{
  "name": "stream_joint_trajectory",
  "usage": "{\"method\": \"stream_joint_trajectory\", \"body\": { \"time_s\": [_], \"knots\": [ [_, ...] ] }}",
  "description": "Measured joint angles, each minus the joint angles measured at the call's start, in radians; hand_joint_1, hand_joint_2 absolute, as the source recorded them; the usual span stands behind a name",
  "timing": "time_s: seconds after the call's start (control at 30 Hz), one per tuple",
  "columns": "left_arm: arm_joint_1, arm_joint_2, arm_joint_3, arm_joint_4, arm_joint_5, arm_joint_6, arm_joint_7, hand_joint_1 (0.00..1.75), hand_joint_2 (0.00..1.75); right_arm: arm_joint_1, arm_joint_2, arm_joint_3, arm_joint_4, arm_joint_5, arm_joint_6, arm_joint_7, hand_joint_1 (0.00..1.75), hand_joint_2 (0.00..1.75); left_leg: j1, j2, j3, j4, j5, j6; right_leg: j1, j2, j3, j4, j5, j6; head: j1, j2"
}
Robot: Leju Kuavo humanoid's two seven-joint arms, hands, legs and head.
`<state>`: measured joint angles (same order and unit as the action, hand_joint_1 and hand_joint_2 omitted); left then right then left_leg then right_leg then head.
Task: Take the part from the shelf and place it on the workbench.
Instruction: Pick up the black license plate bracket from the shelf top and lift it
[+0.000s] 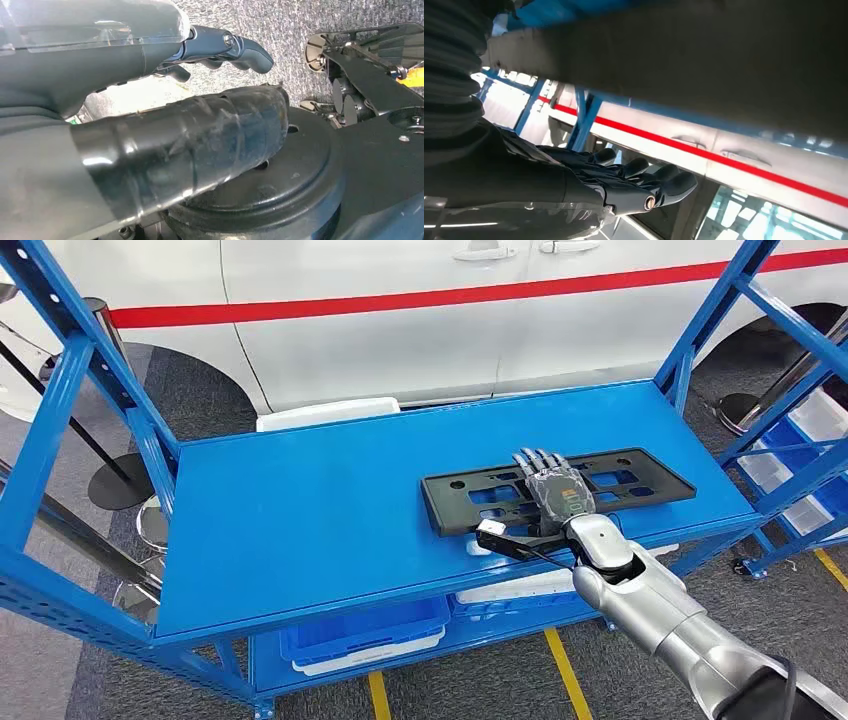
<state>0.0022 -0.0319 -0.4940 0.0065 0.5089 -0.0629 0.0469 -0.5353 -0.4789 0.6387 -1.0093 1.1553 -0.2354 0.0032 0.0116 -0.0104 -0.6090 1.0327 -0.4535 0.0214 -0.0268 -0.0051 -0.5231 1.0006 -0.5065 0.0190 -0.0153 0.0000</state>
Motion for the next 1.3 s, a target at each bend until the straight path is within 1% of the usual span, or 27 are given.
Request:
{"method": "stream_joint_trajectory", "body": {
  "time_s": [0.13, 0.23, 0.27, 0.37, 0.4, 0.8, 1.0, 1.13, 1.3],
  "knots": [
    [0.000, 0.000, 0.000, 0.000, 0.001, 0.003, -0.005, 0.00, 0.00, -0.025, 0.012, 0.015, 0.042, 0.001, -0.002, 0.010, 0.00, 1.75, 0.000, 0.001, 0.002, 0.000, 0.000, 0.000, 0.001, 0.000, 0.001, 0.000, 0.000, 0.006, 0.000, 0.000],
    [-0.001, 0.000, 0.000, 0.000, 0.003, 0.006, -0.008, 0.00, 0.00, -0.041, 0.024, 0.025, 0.070, 0.003, -0.003, 0.015, 0.00, 1.75, 0.001, 0.002, 0.006, -0.001, 0.000, 0.000, 0.002, 0.000, 0.002, 0.001, -0.001, 0.007, 0.000, 0.000],
    [-0.001, 0.000, 0.000, 0.000, 0.003, 0.006, -0.008, 0.00, 0.00, -0.045, 0.027, 0.028, 0.076, 0.003, -0.003, 0.016, 0.34, 1.75, 0.001, 0.002, 0.007, -0.001, 0.001, 0.000, 0.003, 0.000, 0.003, 0.001, -0.001, 0.007, 0.000, 0.000],
    [-0.001, 0.000, 0.000, 0.000, 0.003, 0.007, -0.010, 0.00, 0.00, -0.052, 0.032, 0.034, 0.090, 0.005, -0.004, 0.017, 1.65, 1.75, 0.003, 0.002, 0.008, -0.001, 0.001, 0.000, 0.005, 0.000, 0.003, 0.002, -0.001, 0.007, 0.000, 0.000],
    [-0.001, 0.000, 0.000, 0.000, 0.003, 0.007, -0.010, 0.00, 0.00, -0.052, 0.034, 0.036, 0.094, 0.005, -0.005, 0.018, 1.75, 1.75, 0.004, 0.002, 0.008, -0.001, 0.001, -0.001, 0.005, 0.000, 0.003, 0.003, -0.001, 0.007, 0.000, 0.000],
    [0.000, -0.003, 0.000, 0.000, 0.016, 0.008, -0.008, 0.00, 0.00, -0.034, 0.060, 0.049, 0.100, -0.004, -0.018, 0.017, 1.75, 1.75, 0.005, 0.002, 0.008, -0.001, 0.002, -0.001, 0.005, 0.000, 0.002, 0.007, -0.002, 0.007, 0.000, 0.000],
    [-0.001, -0.003, 0.000, 0.000, 0.018, 0.008, -0.013, 0.00, 0.00, -0.022, 0.070, 0.049, 0.078, -0.008, -0.024, 0.008, 1.75, 1.75, 0.005, 0.002, 0.008, -0.001, 0.002, -0.001, 0.005, 0.000, 0.001, 0.007, -0.002, 0.006, 0.000, 0.000],
    [-0.001, -0.003, 0.000, 0.000, 0.024, 0.010, -0.018, 0.00, 1.75, -0.010, 0.071, 0.049, 0.057, -0.011, -0.027, 0.004, 1.75, 1.75, 0.005, 0.002, 0.008, -0.001, 0.002, -0.001, 0.005, 0.000, 0.001, 0.007, -0.002, 0.006, 0.000, 0.000],
    [-0.001, -0.003, 0.000, 0.000, 0.041, 0.009, -0.023, 0.00, 1.75, 0.010, 0.070, 0.048, 0.030, -0.019, -0.037, 0.003, 1.75, 1.75, 0.005, 0.002, 0.007, -0.001, 0.002, -0.001, 0.005, 0.000, 0.001, 0.007, -0.002, 0.006, 0.000, 0.000]
  ]
}}
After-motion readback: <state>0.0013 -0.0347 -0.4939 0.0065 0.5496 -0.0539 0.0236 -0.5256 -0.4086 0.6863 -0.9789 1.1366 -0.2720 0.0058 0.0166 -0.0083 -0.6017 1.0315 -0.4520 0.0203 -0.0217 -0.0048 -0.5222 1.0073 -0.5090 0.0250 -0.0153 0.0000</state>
